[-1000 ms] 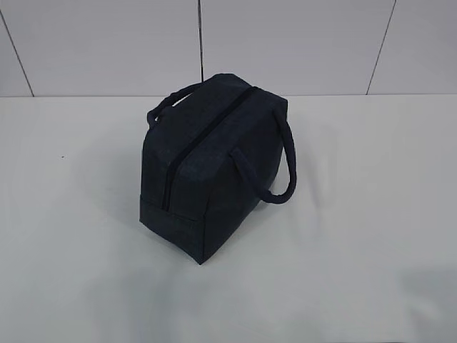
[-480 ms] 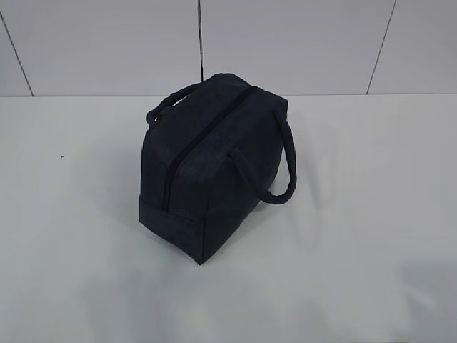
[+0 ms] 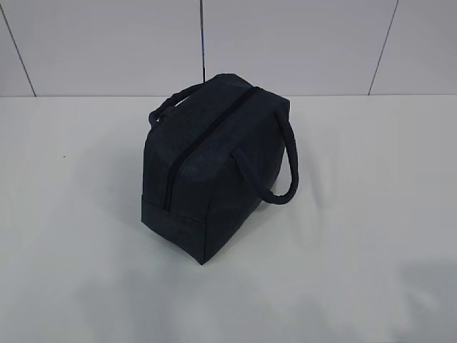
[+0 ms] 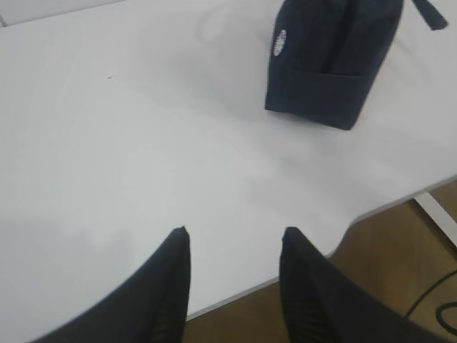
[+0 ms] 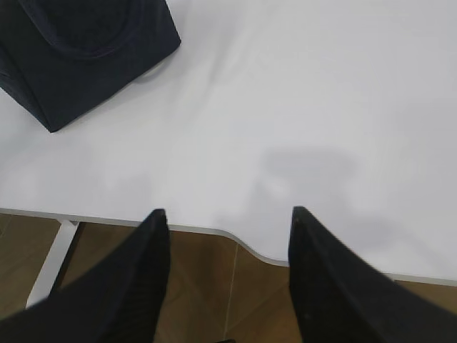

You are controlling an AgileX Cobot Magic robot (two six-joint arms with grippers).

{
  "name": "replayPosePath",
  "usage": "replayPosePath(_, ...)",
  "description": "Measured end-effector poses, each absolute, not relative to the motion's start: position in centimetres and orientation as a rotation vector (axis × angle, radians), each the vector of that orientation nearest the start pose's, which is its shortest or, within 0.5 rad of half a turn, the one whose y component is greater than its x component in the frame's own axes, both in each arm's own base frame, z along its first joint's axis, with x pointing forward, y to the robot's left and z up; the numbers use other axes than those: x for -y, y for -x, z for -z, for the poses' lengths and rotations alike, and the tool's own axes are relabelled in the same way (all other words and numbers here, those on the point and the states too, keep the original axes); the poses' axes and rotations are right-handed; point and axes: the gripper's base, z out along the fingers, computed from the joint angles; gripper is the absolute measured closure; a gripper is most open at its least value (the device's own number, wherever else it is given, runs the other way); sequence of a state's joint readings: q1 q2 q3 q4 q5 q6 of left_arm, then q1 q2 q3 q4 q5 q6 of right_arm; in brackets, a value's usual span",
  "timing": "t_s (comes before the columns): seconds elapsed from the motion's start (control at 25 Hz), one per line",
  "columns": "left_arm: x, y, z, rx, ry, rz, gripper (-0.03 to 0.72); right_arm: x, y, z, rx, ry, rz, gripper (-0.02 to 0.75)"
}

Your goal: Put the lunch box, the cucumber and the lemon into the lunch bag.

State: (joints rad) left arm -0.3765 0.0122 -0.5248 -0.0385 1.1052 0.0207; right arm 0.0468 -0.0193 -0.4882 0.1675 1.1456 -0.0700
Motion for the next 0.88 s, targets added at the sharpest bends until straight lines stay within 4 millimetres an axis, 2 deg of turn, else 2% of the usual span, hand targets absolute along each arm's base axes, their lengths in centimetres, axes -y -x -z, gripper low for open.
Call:
replayPosePath(0.36, 0.24, 0.80, -28.07, -2.073, -0.118, 0.091, 0.407, -1.29, 1.18, -26.82, -2.108, 0.172, -0.206, 0.337)
replayPosePath(0.88, 0.25, 0.80, -28.07, -2.074, -0.106, 0.083, 0.445, -1.29, 1.18, -26.82, -2.107, 0.174, -0.207, 0.337)
